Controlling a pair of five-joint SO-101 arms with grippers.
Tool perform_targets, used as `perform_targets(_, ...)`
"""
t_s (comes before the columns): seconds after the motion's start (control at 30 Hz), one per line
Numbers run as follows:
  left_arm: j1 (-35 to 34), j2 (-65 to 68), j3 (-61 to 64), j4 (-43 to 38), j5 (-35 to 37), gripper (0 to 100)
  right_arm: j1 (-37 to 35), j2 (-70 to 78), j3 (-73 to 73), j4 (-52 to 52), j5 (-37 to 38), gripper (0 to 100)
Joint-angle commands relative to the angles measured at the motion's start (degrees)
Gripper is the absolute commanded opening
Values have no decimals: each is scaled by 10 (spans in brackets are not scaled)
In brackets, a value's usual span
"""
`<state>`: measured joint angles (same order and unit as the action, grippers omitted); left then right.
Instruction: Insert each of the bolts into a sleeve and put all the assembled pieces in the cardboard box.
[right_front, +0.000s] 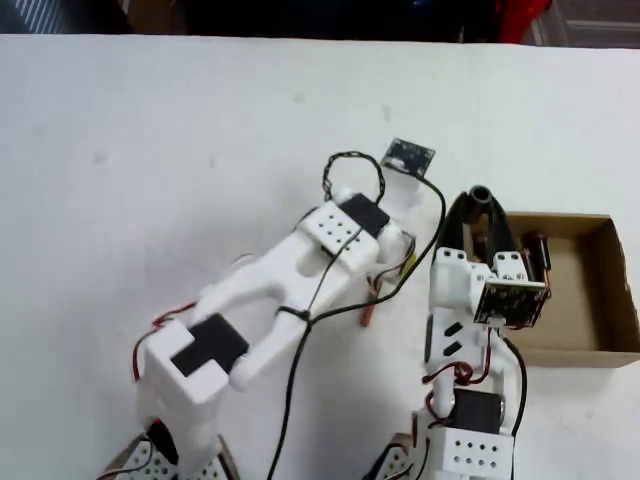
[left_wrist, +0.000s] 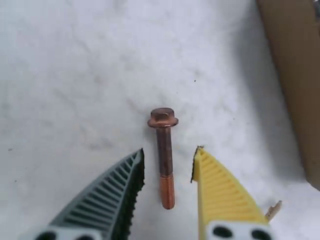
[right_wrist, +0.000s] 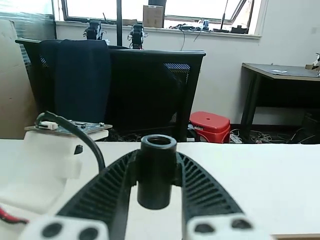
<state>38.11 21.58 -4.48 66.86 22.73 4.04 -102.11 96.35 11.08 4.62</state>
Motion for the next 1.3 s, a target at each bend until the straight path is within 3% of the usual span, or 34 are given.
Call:
perform_targets(0.0, 3, -2, -6, -53, 76, 187, 0, -9, 4, -1, -7, 17)
perform_targets(1.27, -10, 127, -14, -106, 103, 183, 0, -9, 4, -1, -6, 17)
